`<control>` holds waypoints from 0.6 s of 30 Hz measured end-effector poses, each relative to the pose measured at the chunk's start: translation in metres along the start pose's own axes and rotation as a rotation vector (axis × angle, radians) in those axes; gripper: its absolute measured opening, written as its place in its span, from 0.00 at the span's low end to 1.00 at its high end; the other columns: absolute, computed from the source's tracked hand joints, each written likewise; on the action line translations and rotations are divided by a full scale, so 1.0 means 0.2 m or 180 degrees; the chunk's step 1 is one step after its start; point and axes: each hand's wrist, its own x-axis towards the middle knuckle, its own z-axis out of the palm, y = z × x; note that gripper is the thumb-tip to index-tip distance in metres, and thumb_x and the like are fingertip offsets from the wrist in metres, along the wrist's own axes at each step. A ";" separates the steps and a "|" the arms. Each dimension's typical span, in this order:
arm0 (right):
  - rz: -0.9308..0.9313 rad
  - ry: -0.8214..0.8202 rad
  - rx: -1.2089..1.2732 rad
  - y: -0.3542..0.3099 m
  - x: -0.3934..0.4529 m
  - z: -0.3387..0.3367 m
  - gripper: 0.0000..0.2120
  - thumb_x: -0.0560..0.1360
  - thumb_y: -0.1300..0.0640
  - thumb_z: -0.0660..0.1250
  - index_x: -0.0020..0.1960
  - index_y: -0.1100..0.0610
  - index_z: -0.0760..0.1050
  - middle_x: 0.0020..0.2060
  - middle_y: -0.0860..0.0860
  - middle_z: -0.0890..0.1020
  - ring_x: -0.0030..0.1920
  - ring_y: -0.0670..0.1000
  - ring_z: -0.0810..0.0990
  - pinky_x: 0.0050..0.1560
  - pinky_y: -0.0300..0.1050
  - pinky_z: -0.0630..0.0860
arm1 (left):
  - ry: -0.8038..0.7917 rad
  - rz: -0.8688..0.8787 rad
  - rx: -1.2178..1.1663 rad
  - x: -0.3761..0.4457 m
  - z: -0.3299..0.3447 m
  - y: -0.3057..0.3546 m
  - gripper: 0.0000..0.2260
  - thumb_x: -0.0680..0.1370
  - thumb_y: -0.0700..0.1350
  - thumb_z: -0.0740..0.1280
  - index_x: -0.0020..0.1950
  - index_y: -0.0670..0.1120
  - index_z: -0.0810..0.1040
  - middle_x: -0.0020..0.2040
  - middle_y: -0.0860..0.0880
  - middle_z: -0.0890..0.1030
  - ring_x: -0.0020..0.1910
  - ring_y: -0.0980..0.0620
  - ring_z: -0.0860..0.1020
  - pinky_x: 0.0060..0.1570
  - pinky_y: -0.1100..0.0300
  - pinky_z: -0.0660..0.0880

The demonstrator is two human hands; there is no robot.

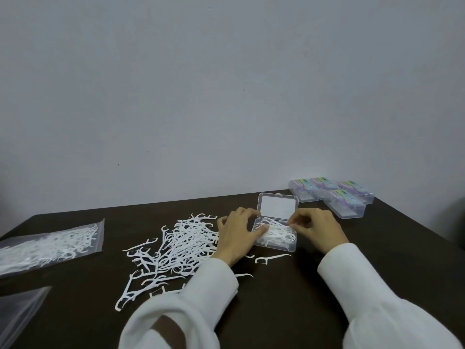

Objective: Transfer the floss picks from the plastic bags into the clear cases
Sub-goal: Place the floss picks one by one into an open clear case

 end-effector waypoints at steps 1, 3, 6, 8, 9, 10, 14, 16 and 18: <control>-0.0012 -0.0084 -0.0096 0.00 0.00 0.01 0.05 0.73 0.54 0.69 0.49 0.49 0.79 0.46 0.48 0.82 0.47 0.46 0.78 0.55 0.42 0.75 | -0.0058 -0.0023 0.0017 0.00 0.00 0.00 0.15 0.76 0.60 0.63 0.60 0.56 0.74 0.61 0.55 0.74 0.63 0.55 0.70 0.70 0.48 0.51; -0.0005 -0.0192 -0.0231 0.00 0.00 0.01 0.08 0.74 0.51 0.68 0.51 0.50 0.80 0.48 0.49 0.82 0.48 0.47 0.78 0.60 0.49 0.73 | -0.0110 -0.0061 0.0031 0.00 0.00 0.01 0.15 0.78 0.60 0.60 0.59 0.56 0.75 0.62 0.55 0.76 0.64 0.55 0.70 0.72 0.45 0.46; 0.0013 -0.0206 -0.0303 0.00 0.01 0.02 0.09 0.74 0.49 0.67 0.52 0.50 0.80 0.48 0.49 0.82 0.49 0.47 0.78 0.63 0.53 0.71 | -0.0040 -0.0068 -0.0108 -0.01 -0.01 0.02 0.14 0.81 0.56 0.55 0.59 0.54 0.76 0.58 0.55 0.79 0.62 0.55 0.71 0.72 0.45 0.42; -0.0087 -0.0146 -0.0335 -0.01 0.01 0.02 0.08 0.74 0.49 0.67 0.51 0.49 0.79 0.50 0.48 0.80 0.49 0.46 0.76 0.63 0.53 0.70 | 0.0007 -0.0058 -0.0110 -0.01 -0.02 0.02 0.12 0.82 0.51 0.56 0.58 0.55 0.77 0.56 0.57 0.79 0.61 0.57 0.71 0.72 0.45 0.39; -0.0145 -0.0139 -0.0358 -0.01 0.01 0.02 0.08 0.74 0.49 0.68 0.52 0.48 0.79 0.52 0.47 0.79 0.50 0.45 0.75 0.65 0.53 0.69 | 0.0016 -0.0053 -0.0092 -0.02 -0.03 0.02 0.10 0.82 0.50 0.57 0.57 0.56 0.77 0.55 0.58 0.79 0.60 0.57 0.71 0.71 0.44 0.38; -0.0187 -0.0173 -0.0425 -0.02 0.00 0.02 0.09 0.74 0.49 0.67 0.53 0.47 0.78 0.55 0.45 0.78 0.52 0.45 0.74 0.67 0.53 0.66 | 0.0011 -0.0053 -0.0086 -0.02 -0.03 0.02 0.09 0.81 0.50 0.59 0.56 0.56 0.77 0.54 0.59 0.79 0.59 0.57 0.72 0.71 0.43 0.38; -0.0261 -0.0274 -0.0628 -0.01 0.00 0.03 0.09 0.75 0.49 0.66 0.55 0.46 0.77 0.58 0.44 0.76 0.58 0.46 0.72 0.67 0.51 0.61 | 0.0016 -0.0043 -0.0091 -0.02 -0.02 0.02 0.07 0.80 0.51 0.61 0.54 0.56 0.77 0.47 0.60 0.78 0.54 0.58 0.73 0.71 0.42 0.37; -0.0275 -0.0244 -0.0591 -0.01 0.00 0.03 0.07 0.75 0.50 0.66 0.53 0.47 0.78 0.57 0.45 0.76 0.57 0.45 0.72 0.67 0.51 0.62 | 0.0045 -0.0031 -0.0061 -0.02 -0.02 0.03 0.08 0.80 0.52 0.61 0.54 0.55 0.77 0.47 0.60 0.77 0.55 0.58 0.74 0.72 0.42 0.37; -0.0278 -0.0234 -0.0594 -0.02 0.00 0.03 0.06 0.75 0.51 0.66 0.51 0.47 0.79 0.56 0.45 0.77 0.56 0.45 0.72 0.67 0.51 0.64 | 0.0034 -0.0018 -0.0046 -0.03 -0.02 0.04 0.09 0.80 0.53 0.60 0.56 0.55 0.77 0.48 0.60 0.78 0.56 0.58 0.73 0.72 0.42 0.37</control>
